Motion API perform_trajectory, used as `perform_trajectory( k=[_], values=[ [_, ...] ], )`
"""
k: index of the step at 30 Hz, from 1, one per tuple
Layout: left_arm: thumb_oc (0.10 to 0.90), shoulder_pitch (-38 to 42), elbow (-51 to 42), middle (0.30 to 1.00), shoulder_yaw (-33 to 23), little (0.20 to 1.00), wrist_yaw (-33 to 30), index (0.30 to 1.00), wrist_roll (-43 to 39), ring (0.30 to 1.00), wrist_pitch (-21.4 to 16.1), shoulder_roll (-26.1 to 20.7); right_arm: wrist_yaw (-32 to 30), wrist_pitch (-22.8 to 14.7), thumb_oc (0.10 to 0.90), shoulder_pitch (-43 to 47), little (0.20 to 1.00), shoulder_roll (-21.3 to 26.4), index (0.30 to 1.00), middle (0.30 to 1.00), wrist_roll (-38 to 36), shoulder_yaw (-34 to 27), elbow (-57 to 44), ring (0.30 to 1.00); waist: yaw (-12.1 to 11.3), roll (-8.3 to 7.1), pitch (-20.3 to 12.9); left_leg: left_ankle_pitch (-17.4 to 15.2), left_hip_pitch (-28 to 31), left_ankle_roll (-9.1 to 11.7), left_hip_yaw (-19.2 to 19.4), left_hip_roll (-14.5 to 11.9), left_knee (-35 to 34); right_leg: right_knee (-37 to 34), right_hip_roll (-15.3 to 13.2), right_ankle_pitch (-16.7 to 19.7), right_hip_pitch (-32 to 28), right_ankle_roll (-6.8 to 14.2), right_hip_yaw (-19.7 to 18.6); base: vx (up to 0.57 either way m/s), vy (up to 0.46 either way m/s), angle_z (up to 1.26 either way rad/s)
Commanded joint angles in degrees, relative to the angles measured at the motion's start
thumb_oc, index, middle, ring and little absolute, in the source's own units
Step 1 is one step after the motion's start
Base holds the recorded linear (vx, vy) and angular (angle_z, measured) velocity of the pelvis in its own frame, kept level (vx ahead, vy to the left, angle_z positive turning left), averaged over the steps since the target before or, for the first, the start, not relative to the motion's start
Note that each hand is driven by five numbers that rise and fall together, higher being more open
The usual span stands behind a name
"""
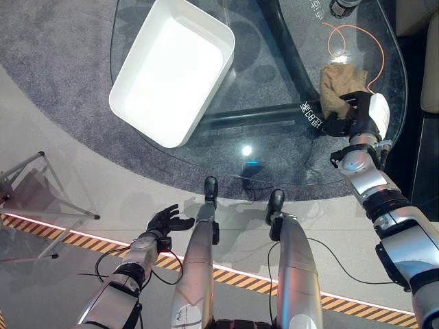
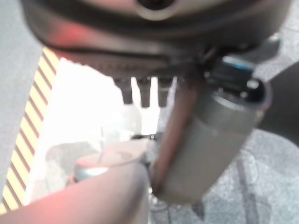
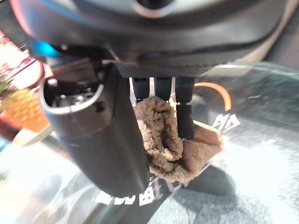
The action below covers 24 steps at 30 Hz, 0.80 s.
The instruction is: Wipe the table with a cloth and put it in the basket.
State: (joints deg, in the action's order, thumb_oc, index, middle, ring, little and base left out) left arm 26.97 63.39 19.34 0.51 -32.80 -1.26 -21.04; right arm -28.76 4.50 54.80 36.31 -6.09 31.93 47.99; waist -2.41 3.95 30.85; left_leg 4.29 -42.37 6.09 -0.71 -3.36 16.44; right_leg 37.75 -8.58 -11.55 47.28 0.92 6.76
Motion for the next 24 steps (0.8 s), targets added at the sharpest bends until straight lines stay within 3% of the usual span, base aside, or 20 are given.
perform_trajectory(
  k=[1,24],
  values=[
    [0.8,-2.0,0.6,0.9,-0.7,0.9,-0.9,0.9,2.3,0.9,-0.3,-0.2,9.1,-5.0,0.1,3.5,0.2,-4.8,0.3,0.3,4.4,8.0,-10.0,0.3,-1.4,0.81,-1.1,-6.5,0.3,-3.6,3.1,4.8,8.4,-9.3,1.1,7.0,-3.2,1.4,3.6,0.0,0.0,0.0],
    [0.8,-1.5,0.2,0.9,-0.7,0.9,-0.3,0.9,3.3,0.9,0.8,0.0,28.3,-7.7,0.1,1.8,0.2,-6.6,0.3,0.3,6.1,16.4,-17.1,0.3,-1.6,0.91,-1.1,-5.7,0.6,-3.2,3.6,5.0,8.3,-9.5,0.3,7.3,-3.4,1.3,3.9,0.0,0.0,0.0]
  ],
)
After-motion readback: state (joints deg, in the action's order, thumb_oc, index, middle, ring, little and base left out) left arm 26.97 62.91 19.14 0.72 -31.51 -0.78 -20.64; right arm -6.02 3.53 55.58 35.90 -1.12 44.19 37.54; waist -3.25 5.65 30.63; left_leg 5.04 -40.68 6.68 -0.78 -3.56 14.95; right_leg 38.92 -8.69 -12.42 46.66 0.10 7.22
